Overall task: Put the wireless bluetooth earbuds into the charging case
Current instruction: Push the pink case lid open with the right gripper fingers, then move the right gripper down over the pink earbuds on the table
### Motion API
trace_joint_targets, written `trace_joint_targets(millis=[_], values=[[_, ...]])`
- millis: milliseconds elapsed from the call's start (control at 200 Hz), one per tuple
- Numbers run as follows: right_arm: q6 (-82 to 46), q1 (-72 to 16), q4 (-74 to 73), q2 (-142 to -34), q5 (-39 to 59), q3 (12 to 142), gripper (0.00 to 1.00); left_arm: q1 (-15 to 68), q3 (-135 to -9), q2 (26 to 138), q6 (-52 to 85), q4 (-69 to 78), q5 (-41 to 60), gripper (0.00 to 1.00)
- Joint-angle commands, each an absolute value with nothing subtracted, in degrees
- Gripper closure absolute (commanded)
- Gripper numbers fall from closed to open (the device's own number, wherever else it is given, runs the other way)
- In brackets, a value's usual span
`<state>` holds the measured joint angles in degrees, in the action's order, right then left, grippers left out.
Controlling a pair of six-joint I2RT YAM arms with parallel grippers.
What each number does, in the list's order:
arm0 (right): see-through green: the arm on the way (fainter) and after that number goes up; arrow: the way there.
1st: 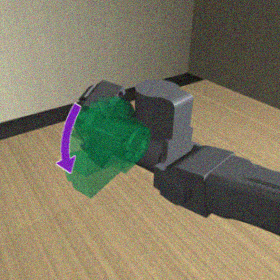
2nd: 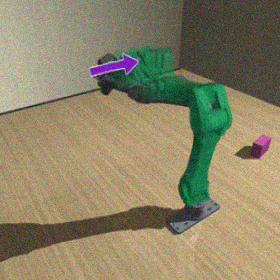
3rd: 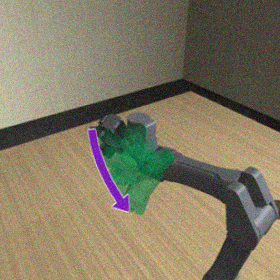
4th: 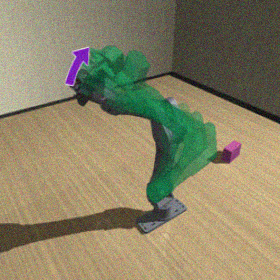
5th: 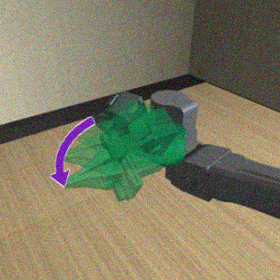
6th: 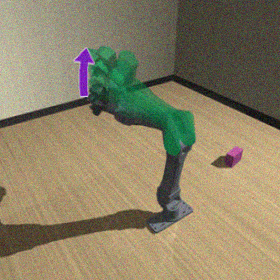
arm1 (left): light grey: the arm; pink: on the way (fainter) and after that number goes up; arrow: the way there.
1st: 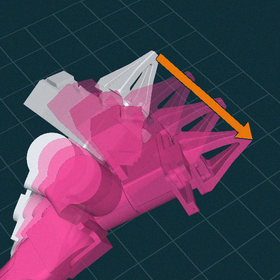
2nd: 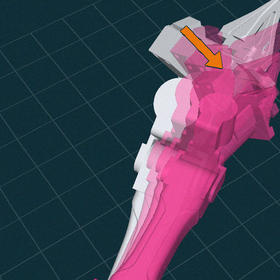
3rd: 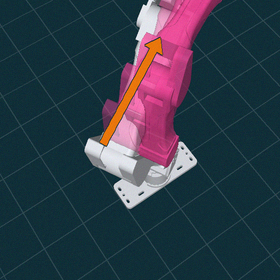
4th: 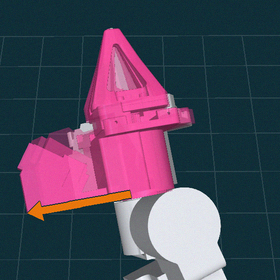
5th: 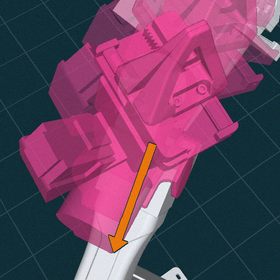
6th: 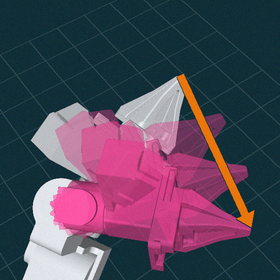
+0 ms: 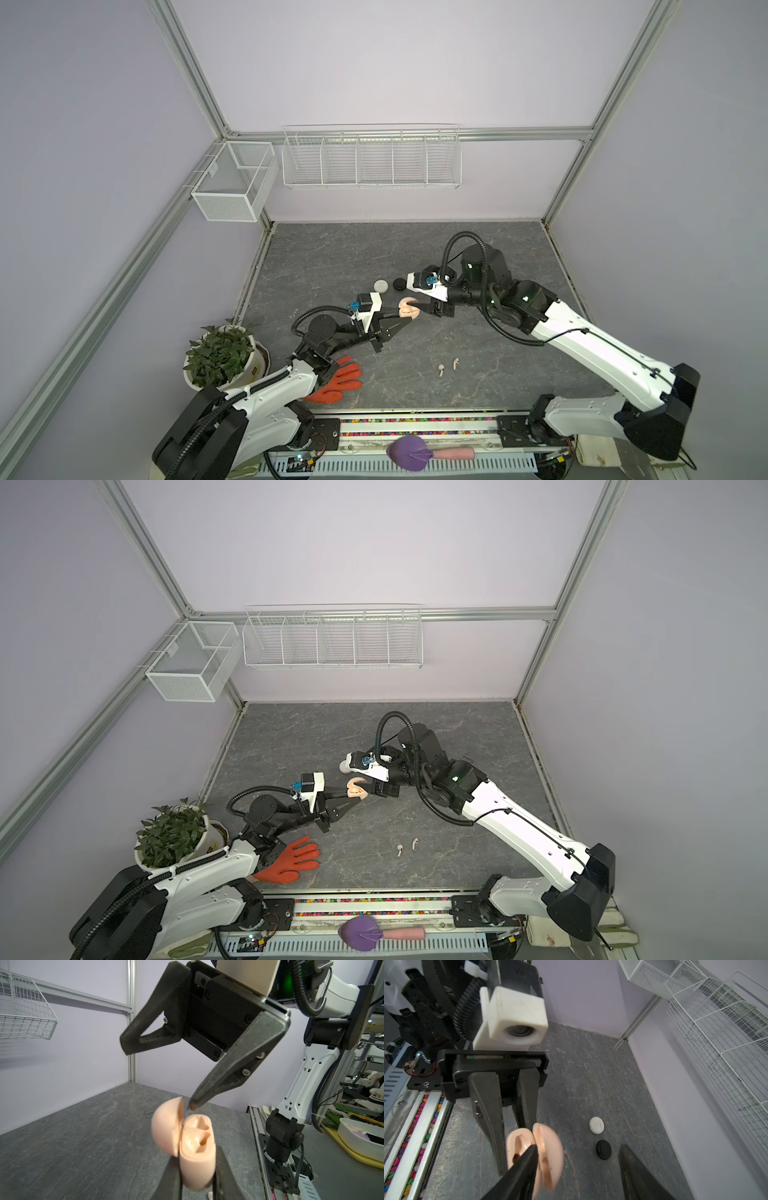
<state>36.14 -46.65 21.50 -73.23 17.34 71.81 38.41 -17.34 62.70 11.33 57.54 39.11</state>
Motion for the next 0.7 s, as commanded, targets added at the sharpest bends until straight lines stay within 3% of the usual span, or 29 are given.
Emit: trace_joint_targets(millis=[0,245,370,575,695], values=[[35.51,-46.63,20.02,-74.15,16.87,72.86,0.35,38.67,-16.35,61.74,9.97,57.48,40.12,1.0],[30.29,-46.83,22.18,-77.86,12.8,76.19,0.36,38.72,-15.76,60.36,9.79,56.05,38.41,1.0],[6.56,-49.04,29.48,-77.85,-0.76,81.1,0.49,38.67,-14.6,58.66,9.82,54.16,35.41,1.0],[-26.92,-57.38,29.16,-69.68,-11.4,64.86,0.45,38.67,-14.8,55.32,8.34,46.91,31.79,1.0],[-39.17,-57.51,31.71,-66.11,-14.3,55.58,0.51,38.78,-13.08,53.39,8.74,46.79,30.69,1.0]])
